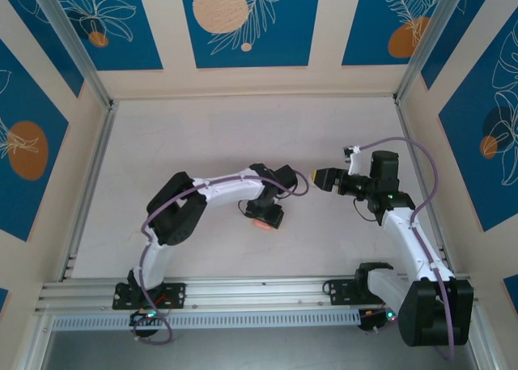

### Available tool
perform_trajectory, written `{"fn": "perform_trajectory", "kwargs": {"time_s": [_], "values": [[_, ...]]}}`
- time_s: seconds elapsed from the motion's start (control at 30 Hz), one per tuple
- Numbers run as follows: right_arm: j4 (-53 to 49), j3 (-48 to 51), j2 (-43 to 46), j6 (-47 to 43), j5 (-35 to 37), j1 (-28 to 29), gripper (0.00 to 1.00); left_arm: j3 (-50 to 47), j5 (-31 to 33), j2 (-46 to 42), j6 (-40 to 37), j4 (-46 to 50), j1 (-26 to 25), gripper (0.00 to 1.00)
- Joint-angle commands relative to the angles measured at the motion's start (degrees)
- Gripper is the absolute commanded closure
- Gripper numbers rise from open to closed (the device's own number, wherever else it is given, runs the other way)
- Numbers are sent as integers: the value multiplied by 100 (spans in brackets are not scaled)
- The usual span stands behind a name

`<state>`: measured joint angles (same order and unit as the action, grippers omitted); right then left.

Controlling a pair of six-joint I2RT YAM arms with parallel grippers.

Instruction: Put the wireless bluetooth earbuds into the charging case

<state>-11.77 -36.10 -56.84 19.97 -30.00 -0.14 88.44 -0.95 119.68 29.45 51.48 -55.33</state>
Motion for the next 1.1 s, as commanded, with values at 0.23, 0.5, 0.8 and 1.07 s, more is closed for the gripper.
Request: {"fn": "perform_trajectory", "kwargs": {"time_s": [0.23, 0.5, 0.8, 1.07], "values": [[-564, -167, -178, 68, -432, -159, 24, -1022, 316, -1097, -1354, -721, -107, 53], [-1387, -620, -657, -75, -1030, -235, 30, -2882, -187, -2793, -2745, -2991, -123, 49], [-1892, -653, -771, -278, -1688, -85, 39, -4612, -432, -4049, -4201, -5299, -118, 50], [-2057, -610, -1034, -119, -1839, 598, 44, -4846, -595, -4128, -5003, -5710, -118, 50]]}}
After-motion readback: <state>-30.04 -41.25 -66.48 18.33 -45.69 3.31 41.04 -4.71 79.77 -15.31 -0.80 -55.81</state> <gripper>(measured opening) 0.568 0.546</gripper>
